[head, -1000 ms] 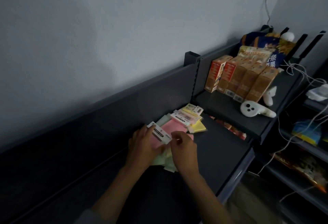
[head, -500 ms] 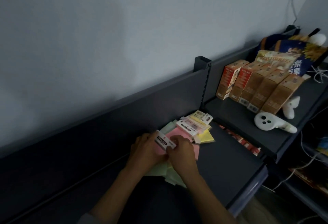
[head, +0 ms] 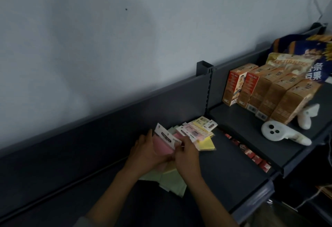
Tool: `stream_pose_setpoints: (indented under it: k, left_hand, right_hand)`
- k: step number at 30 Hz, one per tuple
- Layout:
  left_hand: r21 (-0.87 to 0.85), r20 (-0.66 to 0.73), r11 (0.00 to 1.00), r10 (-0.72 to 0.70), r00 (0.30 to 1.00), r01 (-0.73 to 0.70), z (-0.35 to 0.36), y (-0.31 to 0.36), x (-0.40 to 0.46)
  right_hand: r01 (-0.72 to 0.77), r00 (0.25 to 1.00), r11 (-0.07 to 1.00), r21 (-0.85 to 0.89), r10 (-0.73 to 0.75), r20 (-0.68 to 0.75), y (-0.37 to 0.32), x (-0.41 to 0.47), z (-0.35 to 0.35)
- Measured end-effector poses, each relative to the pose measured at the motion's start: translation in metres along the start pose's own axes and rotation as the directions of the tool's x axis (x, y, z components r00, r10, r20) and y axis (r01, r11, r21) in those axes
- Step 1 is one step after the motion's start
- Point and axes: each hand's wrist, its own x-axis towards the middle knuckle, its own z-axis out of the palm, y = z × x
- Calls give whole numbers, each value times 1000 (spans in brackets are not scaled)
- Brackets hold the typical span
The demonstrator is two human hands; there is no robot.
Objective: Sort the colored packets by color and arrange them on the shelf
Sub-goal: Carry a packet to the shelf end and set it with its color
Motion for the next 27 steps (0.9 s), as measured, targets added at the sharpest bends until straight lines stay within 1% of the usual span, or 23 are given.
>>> stream_pose_setpoints:
  k: [2,4,6,8,11,13,15,17,21,24,27]
  left_hand:
    - [-77,-46,997,-10,999,7,-4,2,-6]
    - [-117,-100,993,-23,995,11,-5,-2,-10]
    - [-165,-173,986,-16,985,-13,-7,-8,-15]
    - [-289,-241,956,-22,970,-50,-11,-10,-23]
    - [-466,-337,883,-119,934,-55,-16,-6,-40]
    - [-539,-431,839,-199,880,-74,-16,-7,-50]
    - [-582,-494,808,-267,827,-87,-16,-13,-60]
    - [-593,-525,802,-310,793,-79,-12,-23,-70]
    - [-637,-521,770,-418,744,-13,-1,-44,-98]
    - [-672,-515,740,-476,712,9,3,-66,-122]
    - [-657,-549,753,-508,664,34,-3,-89,-145]
  right_hand:
    - [-3,1000,999,49,3,-1,-4,2,-3]
    - [0,1000,994,109,2,-18,-7,3,-4]
    - [-12,1000,986,164,14,-16,-10,2,-6]
    - [-15,1000,980,199,15,-1,-15,-2,-7]
    - [-41,996,955,293,17,83,-26,-9,-3]
    - [-97,980,932,349,29,194,-30,-15,4]
    - [-90,957,940,330,-10,290,-29,-22,12]
    - [-70,937,950,303,-42,348,-24,-30,22]
    - [-69,903,955,290,-64,426,-16,-50,42]
    - [-77,898,956,283,-57,437,-12,-69,58]
    - [-64,907,972,228,-39,419,-10,-86,77]
